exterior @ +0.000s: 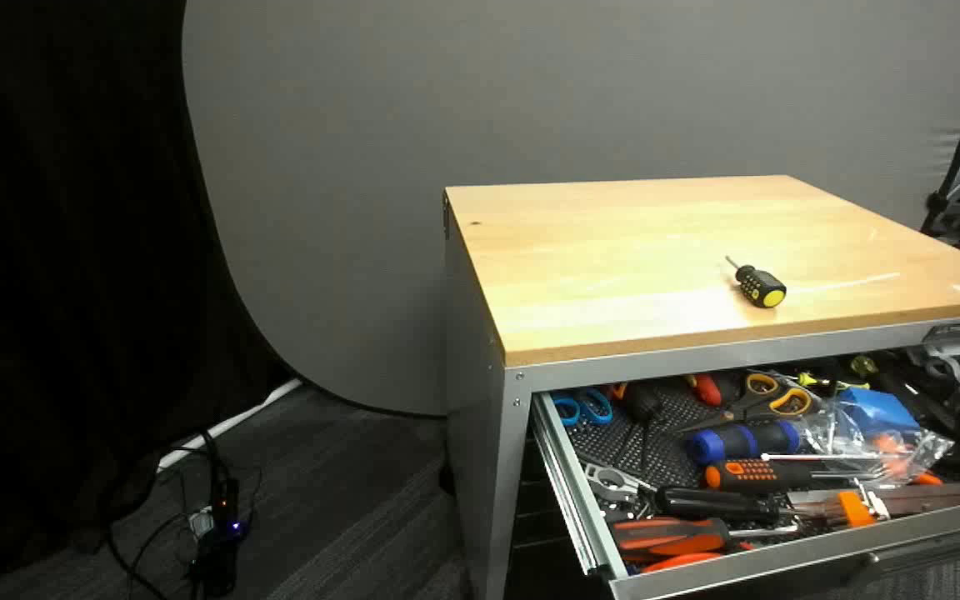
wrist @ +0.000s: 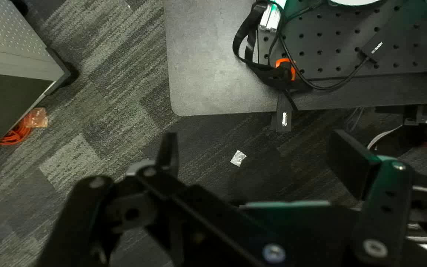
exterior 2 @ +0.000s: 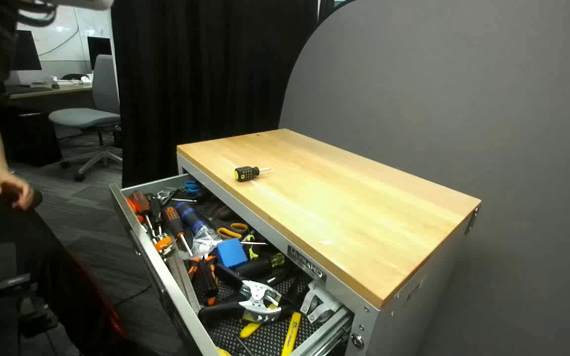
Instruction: Put the screwdriver in the drawer and close the drawer.
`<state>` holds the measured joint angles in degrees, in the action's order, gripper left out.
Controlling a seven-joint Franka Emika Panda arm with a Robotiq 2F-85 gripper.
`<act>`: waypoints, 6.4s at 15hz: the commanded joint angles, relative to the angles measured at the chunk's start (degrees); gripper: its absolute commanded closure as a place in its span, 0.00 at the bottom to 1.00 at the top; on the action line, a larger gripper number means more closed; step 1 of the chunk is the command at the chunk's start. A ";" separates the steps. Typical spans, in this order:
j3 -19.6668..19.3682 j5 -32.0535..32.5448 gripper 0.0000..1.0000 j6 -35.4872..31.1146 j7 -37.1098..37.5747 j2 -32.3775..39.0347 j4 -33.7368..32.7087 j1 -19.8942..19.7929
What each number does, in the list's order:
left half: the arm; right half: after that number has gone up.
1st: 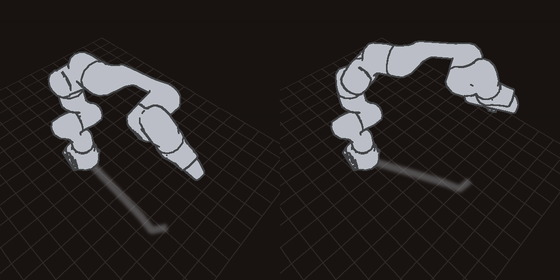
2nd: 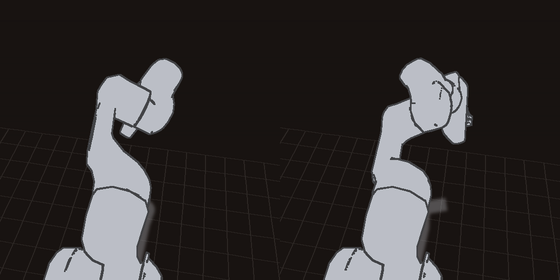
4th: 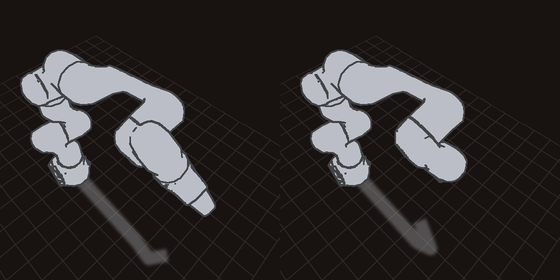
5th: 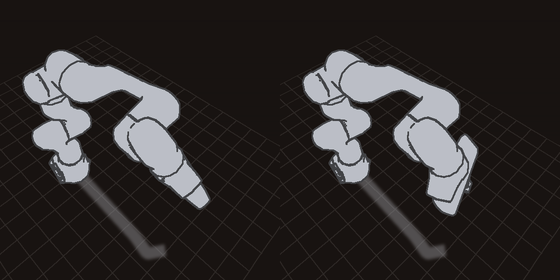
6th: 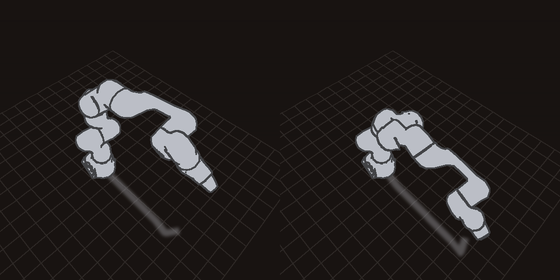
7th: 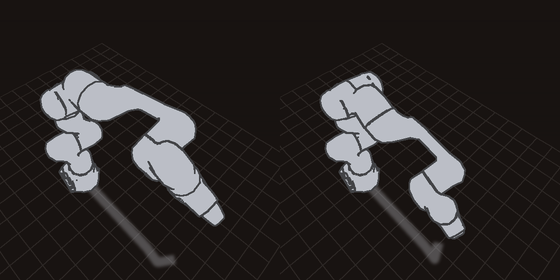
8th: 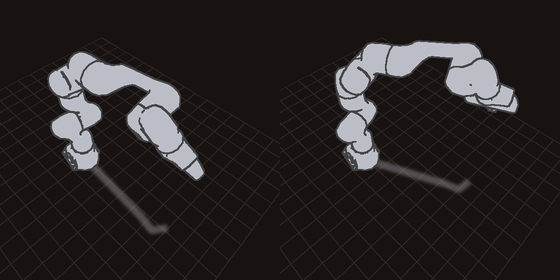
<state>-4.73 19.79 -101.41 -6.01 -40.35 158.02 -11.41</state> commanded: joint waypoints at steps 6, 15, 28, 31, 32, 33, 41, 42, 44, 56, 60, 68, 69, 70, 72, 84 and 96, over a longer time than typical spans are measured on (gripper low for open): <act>-0.97 0.48 0.00 0.37 0.55 -0.09 -0.26 1.11; 9.77 -12.49 0.00 -11.44 12.58 15.75 -7.69 13.40; 11.76 -10.45 0.00 -19.05 20.25 57.28 -45.73 17.22; 11.10 -13.14 0.00 -16.37 18.30 63.55 -53.74 17.52; 10.84 -13.49 0.00 -15.41 18.76 64.86 -55.68 17.73; 10.62 -13.88 0.00 -14.39 18.81 66.07 -57.53 17.85; 9.40 -16.42 0.00 -13.36 19.95 71.22 -65.03 18.51; 9.19 -16.34 0.00 -13.36 20.04 71.57 -65.66 18.58; 8.78 -16.19 0.00 -13.21 20.45 72.07 -66.61 18.75; 7.85 -16.66 0.00 -14.89 23.55 75.93 -65.94 19.30; 7.62 -16.20 0.00 -14.62 22.62 76.04 -65.23 19.45; 7.39 -16.26 0.57 -15.79 22.84 74.11 -63.78 19.45; 7.35 -16.20 0.66 -16.01 22.97 73.83 -63.59 19.50; 7.43 -16.26 0.73 -15.96 22.90 73.59 -63.52 19.53; 7.46 -16.23 0.86 -16.43 22.93 73.05 -62.50 19.82; 3.81 -14.31 0.86 -19.83 23.67 59.25 -38.42 17.75; 4.89 -14.20 0.06 -22.67 20.37 57.09 -29.88 17.85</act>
<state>-0.03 5.40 -126.80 17.33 20.65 125.09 7.26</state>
